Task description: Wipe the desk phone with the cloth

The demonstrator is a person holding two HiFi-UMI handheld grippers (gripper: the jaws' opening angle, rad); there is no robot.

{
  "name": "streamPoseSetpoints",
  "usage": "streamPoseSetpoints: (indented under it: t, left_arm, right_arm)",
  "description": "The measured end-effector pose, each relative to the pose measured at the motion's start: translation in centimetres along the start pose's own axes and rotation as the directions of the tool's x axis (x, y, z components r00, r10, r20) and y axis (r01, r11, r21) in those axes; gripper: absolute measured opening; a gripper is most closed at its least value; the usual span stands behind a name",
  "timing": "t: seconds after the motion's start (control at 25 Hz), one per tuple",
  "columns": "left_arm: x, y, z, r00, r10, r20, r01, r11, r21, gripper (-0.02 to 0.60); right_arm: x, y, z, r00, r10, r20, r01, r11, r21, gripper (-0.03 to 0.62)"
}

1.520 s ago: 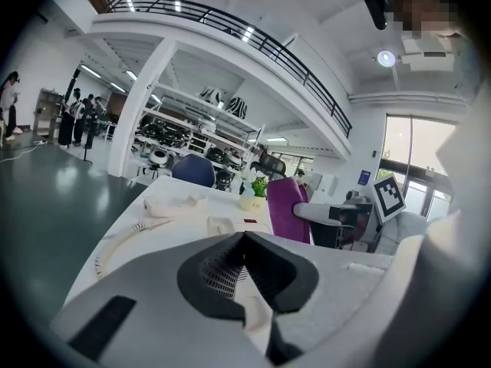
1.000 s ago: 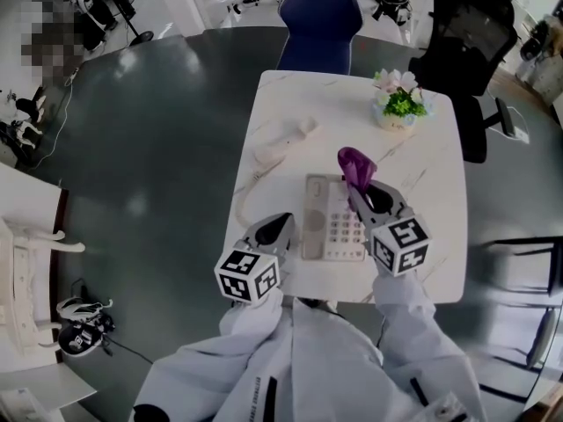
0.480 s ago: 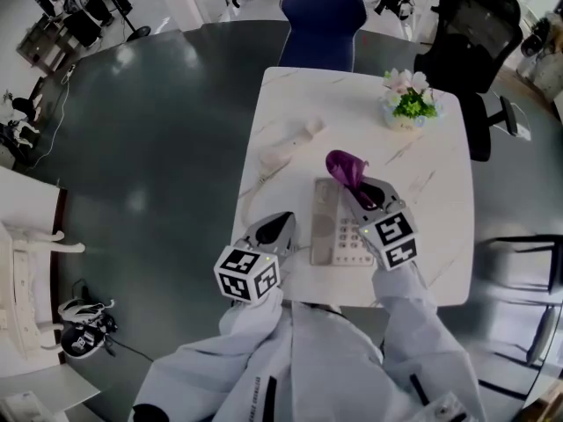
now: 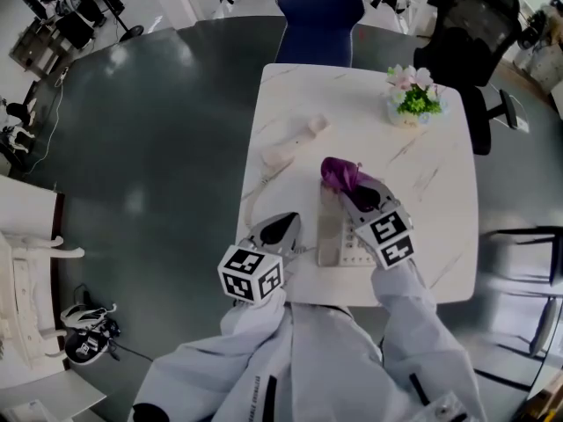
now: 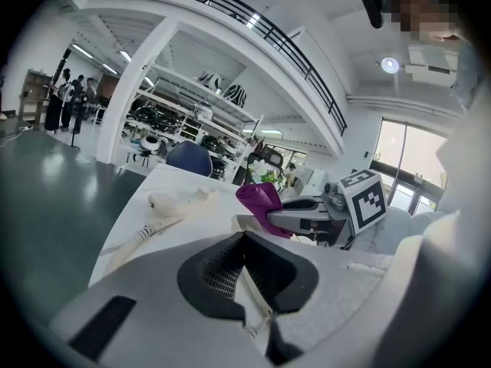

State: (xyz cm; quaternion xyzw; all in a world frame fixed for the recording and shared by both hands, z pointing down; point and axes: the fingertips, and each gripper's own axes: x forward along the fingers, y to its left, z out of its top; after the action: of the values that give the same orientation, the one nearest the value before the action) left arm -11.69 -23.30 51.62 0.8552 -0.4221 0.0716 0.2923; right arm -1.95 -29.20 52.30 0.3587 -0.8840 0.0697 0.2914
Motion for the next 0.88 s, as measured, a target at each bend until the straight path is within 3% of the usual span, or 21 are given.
streamPoseSetpoints:
  t: [0.48,0.88]
  left_arm:
    - [0.0,0.0,-0.2,0.999,-0.035,-0.008,0.035,0.999,0.004,-0.002]
    - [-0.9,-0.4,-0.6,1.000,-0.011,-0.002,0.011,1.000,-0.004,-0.002]
  right_arm:
    - [0.5,0.8,-0.6,0.998,0.010,-0.069,-0.010,1.000,-0.002,0.038]
    - [0.4,1.5,-1.2,0.994,0.044,-0.098,-0.047,0.998,-0.035,0.038]
